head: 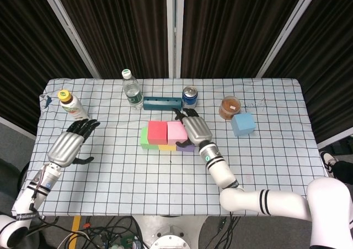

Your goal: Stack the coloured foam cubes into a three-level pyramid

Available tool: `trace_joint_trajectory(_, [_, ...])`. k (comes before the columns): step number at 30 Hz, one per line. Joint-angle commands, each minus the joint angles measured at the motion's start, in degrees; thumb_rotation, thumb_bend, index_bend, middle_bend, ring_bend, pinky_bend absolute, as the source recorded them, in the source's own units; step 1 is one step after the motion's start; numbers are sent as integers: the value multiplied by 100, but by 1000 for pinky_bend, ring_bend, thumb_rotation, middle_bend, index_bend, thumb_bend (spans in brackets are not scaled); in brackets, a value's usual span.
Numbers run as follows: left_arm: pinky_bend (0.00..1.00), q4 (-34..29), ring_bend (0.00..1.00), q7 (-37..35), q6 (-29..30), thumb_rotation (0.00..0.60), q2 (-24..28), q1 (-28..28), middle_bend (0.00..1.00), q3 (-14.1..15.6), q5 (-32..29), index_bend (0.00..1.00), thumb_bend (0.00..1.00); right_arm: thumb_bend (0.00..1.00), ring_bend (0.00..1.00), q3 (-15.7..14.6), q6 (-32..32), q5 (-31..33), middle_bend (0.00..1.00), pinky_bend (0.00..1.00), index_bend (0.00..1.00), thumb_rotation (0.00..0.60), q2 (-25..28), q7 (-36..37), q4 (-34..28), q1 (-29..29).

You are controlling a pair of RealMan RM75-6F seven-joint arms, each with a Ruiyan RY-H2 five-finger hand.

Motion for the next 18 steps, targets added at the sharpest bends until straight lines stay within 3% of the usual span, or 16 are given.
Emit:
trace_joint_trajectory(1, [92,-10,18,3,14,600,9,7,39,3,14,64,130,99,47,-50,93,-148,229,0,0,600,176,64,-276,-136])
trace_joint_trajectory(8, [92,-51,19,-5,132,600,56,75,39,0,38,64,130,97,41,-247,556,-850,182,0,0,600,1077,397,-1308,-800])
trace_joint_trajectory(12, [92,-41,18,-76,270,600,84,155,39,-3,65,64,131,100,41,-516,834,-1397,187,0,0,600,1977,634,-1753,-1393])
trace_joint_trajectory(18, [92,-68,18,-117,431,600,113,266,39,-23,34,64,131,114,42,-826,455,-1510,194,0,0,600,2655,919,-1227,-1775])
